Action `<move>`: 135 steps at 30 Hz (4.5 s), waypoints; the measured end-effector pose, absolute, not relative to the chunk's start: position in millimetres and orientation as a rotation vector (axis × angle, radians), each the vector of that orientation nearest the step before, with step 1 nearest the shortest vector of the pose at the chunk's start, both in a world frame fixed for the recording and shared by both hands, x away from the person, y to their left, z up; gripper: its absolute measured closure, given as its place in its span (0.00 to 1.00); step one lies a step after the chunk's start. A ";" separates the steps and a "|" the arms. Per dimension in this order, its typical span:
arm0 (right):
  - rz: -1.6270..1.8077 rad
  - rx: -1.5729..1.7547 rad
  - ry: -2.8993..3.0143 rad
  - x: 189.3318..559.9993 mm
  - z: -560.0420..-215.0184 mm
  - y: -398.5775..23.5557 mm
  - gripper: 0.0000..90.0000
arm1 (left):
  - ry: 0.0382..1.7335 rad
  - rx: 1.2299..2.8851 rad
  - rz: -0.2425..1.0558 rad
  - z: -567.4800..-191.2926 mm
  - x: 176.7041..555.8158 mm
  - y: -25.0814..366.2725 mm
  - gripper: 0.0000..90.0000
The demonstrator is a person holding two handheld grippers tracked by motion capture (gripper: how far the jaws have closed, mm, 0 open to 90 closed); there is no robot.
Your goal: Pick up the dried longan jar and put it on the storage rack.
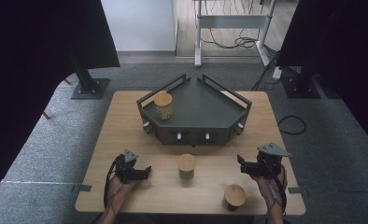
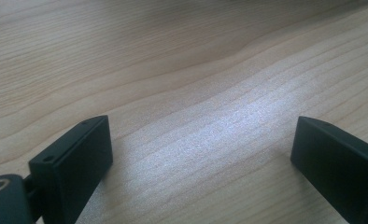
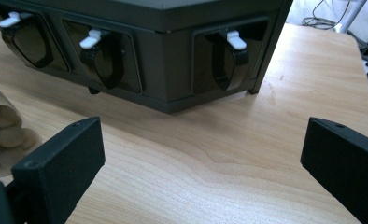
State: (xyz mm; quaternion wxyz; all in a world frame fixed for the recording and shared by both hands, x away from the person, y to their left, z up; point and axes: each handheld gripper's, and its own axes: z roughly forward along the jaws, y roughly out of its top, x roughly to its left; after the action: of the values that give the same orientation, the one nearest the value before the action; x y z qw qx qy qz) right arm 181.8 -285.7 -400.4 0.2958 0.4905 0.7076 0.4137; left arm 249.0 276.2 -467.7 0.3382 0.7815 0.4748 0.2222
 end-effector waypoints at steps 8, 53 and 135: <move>1.116 1.300 1.872 174.6 -394.5 -278.4 0.00 | 1.241 2.037 0.579 -467.5 249.4 275.8 0.04; 1.251 1.225 1.877 153.5 -400.4 -217.8 0.01 | 1.223 2.048 0.570 -467.3 249.3 279.4 0.03; 1.230 1.157 2.030 189.1 -449.1 -115.1 0.04 | 1.221 2.049 0.569 -467.4 248.8 279.6 0.03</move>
State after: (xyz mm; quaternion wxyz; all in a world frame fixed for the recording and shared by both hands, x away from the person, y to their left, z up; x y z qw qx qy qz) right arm 189.1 -115.1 -449.1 0.2480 0.4246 0.7446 0.4514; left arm 248.8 279.6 -467.4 0.3377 0.7865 0.4686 0.2185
